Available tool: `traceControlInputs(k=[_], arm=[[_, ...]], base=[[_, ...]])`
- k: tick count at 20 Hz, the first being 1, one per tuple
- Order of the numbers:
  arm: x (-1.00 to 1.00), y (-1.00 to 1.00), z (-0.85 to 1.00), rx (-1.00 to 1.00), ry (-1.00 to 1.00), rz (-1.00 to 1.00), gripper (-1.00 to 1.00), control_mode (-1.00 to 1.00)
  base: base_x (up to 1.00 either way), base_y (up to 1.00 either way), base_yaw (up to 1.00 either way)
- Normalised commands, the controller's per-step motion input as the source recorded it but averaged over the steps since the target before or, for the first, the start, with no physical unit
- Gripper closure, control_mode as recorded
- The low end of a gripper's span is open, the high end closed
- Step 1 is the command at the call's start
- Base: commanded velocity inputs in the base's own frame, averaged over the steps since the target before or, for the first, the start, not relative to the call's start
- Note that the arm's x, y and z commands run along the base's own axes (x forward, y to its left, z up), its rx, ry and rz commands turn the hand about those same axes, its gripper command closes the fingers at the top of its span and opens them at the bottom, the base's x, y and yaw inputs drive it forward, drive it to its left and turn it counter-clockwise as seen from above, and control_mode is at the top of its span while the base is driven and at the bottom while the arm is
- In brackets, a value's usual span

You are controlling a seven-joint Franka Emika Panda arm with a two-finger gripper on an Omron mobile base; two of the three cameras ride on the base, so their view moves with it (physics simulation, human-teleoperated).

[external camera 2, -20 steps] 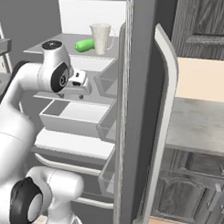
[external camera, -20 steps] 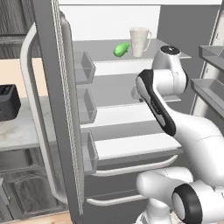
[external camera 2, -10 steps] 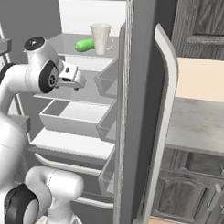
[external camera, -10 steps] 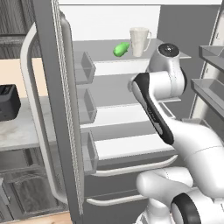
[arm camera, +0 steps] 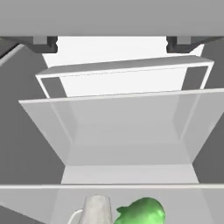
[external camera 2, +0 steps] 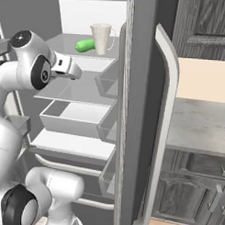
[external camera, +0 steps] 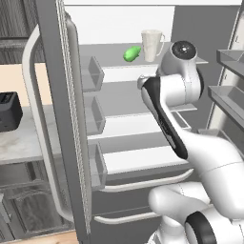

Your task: Pick corn from the fridge and place it on the plate on the counter.

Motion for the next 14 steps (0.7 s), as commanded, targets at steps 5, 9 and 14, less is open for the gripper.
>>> traceControlInputs(k=[5,9,14], arm=[[0.0,0.03,0.41,0.02,-0.15,0.0,-1.0,-1.0],[0.0,0.07,0.38,0.01,-0.19,0.0,-1.0,-1.0],[0.0,0.11,0.36,0.0,-0.16,0.0,-1.0,-1.0]], base=[[0.0,0.0,0.0],[0.0,0.0,0.0],[0.0,0.0,0.0]])
